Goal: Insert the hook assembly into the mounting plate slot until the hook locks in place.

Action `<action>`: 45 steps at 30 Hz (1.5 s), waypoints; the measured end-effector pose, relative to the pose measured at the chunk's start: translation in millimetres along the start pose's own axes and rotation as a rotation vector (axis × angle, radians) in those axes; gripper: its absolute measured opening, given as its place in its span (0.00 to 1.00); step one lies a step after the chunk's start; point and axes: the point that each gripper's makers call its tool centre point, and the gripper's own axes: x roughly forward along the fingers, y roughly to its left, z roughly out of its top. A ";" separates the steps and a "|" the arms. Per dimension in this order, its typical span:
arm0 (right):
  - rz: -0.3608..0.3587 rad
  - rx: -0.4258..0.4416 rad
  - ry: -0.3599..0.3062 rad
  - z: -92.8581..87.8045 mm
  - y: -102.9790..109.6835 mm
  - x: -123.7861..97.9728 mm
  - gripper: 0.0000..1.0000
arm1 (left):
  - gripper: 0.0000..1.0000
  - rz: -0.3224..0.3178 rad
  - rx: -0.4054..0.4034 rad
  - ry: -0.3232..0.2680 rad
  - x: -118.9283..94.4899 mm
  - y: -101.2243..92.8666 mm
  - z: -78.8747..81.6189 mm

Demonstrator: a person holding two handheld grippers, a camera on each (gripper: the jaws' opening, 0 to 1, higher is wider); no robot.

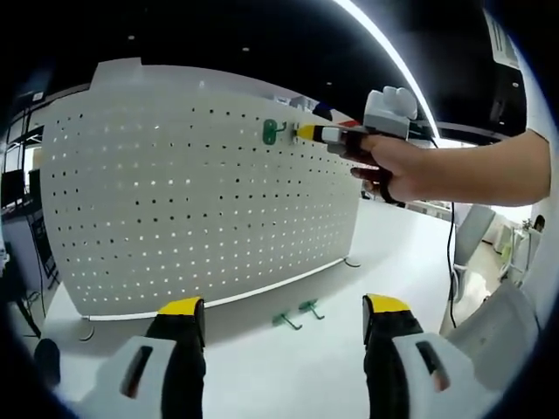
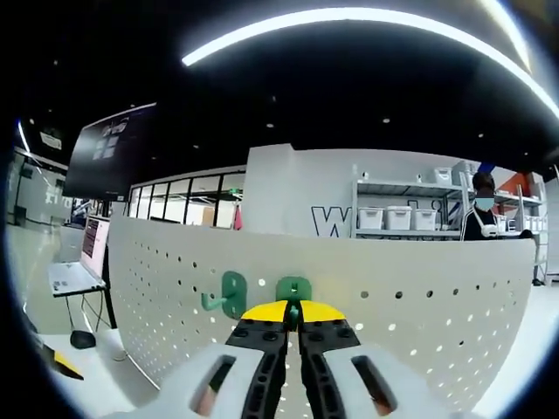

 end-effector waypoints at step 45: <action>-0.188 -0.027 0.025 -4.7 0.3 5.9 0.02 | 0.75 0.003 -0.017 0.006 -3.8 0.1 -2.7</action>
